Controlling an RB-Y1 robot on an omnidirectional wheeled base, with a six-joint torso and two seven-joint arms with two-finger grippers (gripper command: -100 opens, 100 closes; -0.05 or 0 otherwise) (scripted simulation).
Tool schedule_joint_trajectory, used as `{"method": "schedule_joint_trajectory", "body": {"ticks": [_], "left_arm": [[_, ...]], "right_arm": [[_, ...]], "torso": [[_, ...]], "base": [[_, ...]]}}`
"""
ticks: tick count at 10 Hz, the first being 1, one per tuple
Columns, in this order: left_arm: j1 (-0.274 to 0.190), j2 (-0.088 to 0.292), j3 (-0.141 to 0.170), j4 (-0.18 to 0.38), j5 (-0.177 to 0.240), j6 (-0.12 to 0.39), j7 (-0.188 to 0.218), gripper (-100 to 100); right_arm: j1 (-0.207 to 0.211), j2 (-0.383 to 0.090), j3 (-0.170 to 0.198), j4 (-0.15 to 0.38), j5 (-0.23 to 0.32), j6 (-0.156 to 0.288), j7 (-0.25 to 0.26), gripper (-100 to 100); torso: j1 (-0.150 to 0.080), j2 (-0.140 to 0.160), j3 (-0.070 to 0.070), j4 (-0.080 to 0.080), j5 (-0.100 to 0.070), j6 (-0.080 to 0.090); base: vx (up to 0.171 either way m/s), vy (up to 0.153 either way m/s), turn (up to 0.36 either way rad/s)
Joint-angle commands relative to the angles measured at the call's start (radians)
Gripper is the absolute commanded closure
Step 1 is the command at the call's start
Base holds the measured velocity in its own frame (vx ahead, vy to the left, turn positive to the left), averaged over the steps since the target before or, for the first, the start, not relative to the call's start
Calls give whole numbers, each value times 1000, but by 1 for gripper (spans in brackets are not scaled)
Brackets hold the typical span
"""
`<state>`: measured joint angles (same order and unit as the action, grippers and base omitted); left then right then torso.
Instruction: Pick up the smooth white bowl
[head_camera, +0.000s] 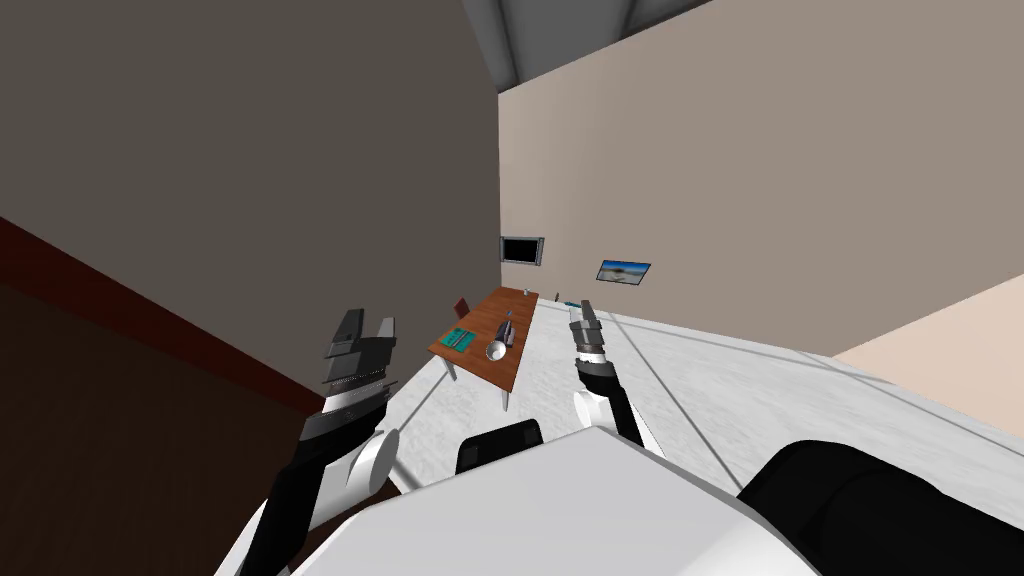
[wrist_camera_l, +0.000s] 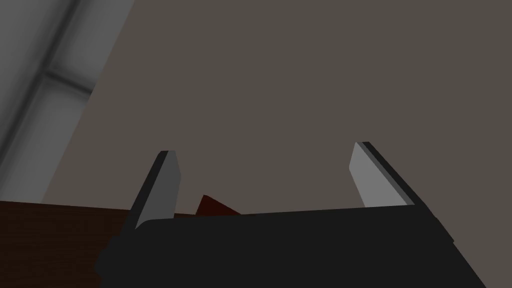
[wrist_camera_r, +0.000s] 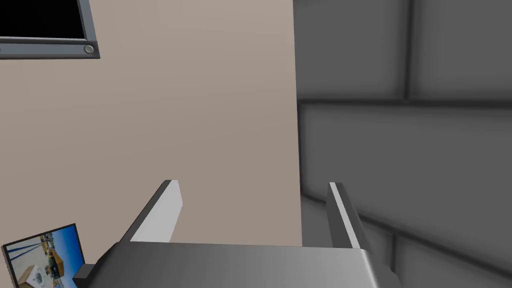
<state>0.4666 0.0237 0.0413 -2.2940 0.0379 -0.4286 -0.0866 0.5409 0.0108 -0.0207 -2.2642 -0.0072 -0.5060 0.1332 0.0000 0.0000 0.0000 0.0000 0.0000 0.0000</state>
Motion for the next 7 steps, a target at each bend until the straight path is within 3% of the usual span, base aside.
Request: {"method": "schedule_joint_trajectory", "body": {"ticks": [1, 6, 7], "left_arm": [[0, 0, 0, 0, 0, 0, 0, 0], [0, 0, 0, 0, 0, 0, 0, 0], [0, 0, 0, 0, 0, 0, 0, 0]], "right_arm": [[-1, -31, 2, 11, 3, 5, 4, -100], [-13, -154, 26, 109, 29, 53, 45, -100], [-13, -154, 26, 109, 29, 53, 45, -100]], "torso": [[0, 0, 0, 0, 0, 0], [7, 8, 5, 2, 2, 0], [9, 7, 4, 2, 2, 0]], "base": [[-42, 27, 40], [-109, 104, 106], [-55, 98, 30]]}}
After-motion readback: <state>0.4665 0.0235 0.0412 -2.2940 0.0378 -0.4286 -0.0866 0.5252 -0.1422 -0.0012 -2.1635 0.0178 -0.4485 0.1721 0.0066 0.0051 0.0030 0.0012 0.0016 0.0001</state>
